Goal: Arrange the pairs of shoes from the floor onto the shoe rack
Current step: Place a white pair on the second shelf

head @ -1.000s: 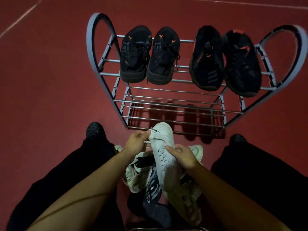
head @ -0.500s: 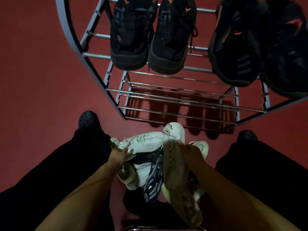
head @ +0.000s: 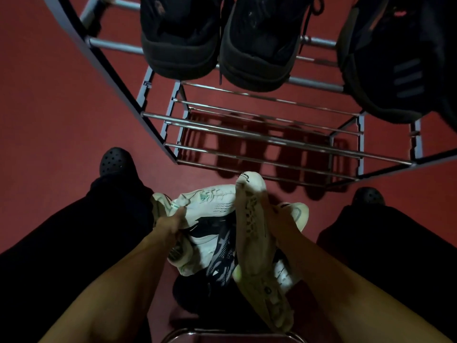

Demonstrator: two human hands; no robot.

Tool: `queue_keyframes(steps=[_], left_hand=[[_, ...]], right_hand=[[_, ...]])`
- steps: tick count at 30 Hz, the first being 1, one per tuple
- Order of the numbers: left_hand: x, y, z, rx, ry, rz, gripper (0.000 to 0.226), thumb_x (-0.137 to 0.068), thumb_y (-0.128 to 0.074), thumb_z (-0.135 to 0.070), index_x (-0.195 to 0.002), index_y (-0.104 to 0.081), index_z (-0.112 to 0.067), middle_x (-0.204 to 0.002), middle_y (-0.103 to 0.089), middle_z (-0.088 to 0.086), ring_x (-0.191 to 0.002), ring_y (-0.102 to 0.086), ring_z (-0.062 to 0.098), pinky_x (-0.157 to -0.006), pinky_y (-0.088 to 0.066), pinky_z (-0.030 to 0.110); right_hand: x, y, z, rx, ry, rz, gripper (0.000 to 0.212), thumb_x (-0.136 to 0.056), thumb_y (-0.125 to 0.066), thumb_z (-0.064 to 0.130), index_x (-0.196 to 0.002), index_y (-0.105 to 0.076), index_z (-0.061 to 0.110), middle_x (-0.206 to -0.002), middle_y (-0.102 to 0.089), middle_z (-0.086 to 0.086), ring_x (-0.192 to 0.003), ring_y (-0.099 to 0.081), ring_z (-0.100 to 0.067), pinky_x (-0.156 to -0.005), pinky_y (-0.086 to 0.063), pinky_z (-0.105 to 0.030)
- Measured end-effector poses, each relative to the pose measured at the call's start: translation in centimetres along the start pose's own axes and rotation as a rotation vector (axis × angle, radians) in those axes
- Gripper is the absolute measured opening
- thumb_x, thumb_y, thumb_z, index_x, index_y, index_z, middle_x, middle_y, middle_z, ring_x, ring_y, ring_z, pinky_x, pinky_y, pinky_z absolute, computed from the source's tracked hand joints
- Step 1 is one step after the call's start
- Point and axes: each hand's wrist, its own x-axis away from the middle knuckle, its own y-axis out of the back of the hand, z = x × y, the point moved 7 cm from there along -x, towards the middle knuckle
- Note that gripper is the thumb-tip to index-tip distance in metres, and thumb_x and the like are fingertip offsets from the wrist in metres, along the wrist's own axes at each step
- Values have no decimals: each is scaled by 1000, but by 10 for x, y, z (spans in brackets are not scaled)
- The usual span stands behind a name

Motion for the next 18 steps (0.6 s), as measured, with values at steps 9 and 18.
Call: queue_keyframes(steps=[9, 18], left_hand=[[75, 5, -67, 106, -443, 35, 66, -65, -95, -45, -111, -55, -19, -102, -72, 9, -86, -74, 23, -76, -61, 38], [192, 27, -121, 205, -615, 284, 43, -88, -79, -31, -123, -60, -17, -97, -78, 5, -82, -75, 19, -82, -62, 44]], right_hand=[[26, 24, 17, -15, 132, -58, 58, -94, -40, 70, -109, -70, 22, -106, -71, -3, -100, -65, -24, -97, -52, -39], [95, 68, 35, -165, 147, -74, 67, -77, -52, 83, -100, -77, 25, -99, -78, 1, -92, -74, -21, -89, -59, -37]])
